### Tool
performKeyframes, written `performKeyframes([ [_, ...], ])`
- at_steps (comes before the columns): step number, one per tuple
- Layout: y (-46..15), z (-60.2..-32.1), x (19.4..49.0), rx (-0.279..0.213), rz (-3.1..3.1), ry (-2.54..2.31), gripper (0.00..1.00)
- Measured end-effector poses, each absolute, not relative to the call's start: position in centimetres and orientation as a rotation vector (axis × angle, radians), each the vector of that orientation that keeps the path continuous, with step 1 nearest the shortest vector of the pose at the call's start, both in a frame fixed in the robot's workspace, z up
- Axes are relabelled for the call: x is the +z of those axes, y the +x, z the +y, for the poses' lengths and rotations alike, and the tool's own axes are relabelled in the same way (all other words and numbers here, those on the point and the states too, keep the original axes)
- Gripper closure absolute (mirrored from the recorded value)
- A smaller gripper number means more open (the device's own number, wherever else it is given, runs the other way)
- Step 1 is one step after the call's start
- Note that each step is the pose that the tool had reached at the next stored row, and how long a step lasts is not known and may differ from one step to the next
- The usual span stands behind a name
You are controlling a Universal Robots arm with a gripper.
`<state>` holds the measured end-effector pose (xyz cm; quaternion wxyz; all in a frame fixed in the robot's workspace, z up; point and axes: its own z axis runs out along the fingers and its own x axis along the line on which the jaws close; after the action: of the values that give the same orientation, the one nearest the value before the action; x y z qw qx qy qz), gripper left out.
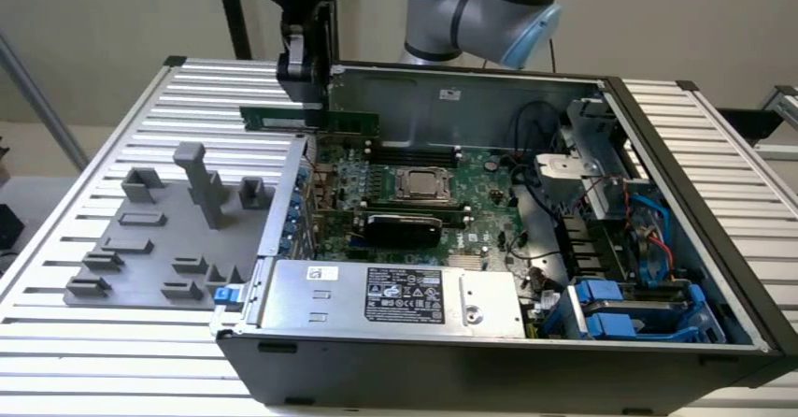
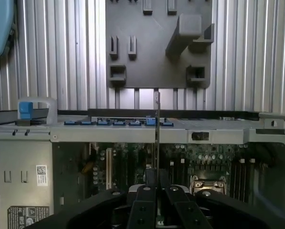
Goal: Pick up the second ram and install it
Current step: 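Insert the second ram into the second slot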
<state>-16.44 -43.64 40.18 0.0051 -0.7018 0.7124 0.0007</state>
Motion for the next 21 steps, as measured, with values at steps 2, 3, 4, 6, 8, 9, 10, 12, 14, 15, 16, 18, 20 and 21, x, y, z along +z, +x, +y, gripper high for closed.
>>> performKeyframes([
  [2, -15.7, -43.3, 40.1, 0.001, 2.231, -2.198, 1.00],
  [3, -15.4, -43.1, 40.0, 0.000, 2.232, -2.198, 1.00],
  [4, -15.1, -42.9, 40.0, -0.001, 2.232, -2.199, 1.00],
  [6, -14.4, -42.5, 39.8, -0.003, 2.233, -2.200, 1.00],
  [8, -13.7, -42.1, 39.7, -0.005, 2.234, -2.201, 1.00],
  [9, -13.3, -41.9, 39.5, -0.005, 2.234, -2.201, 1.00],
  [10, -12.9, -41.6, 39.4, -0.005, 2.234, -2.201, 1.00],
  [12, -11.9, -41.3, 39.1, -0.005, 2.234, -2.201, 1.00],
  [14, -11.0, -41.0, 38.8, -0.005, 2.234, -2.201, 1.00],
  [15, -10.6, -40.8, 38.6, -0.005, 2.234, -2.201, 1.00],
  [16, -10.1, -40.7, 38.4, -0.005, 2.234, -2.201, 1.00],
  [18, -9.2, -40.5, 38.0, -0.005, 2.234, -2.201, 1.00],
  [20, -8.3, -40.3, 37.7, -0.005, 2.234, -2.201, 1.00],
  [21, -7.8, -40.1, 37.5, -0.005, 2.234, -2.201, 1.00],
])
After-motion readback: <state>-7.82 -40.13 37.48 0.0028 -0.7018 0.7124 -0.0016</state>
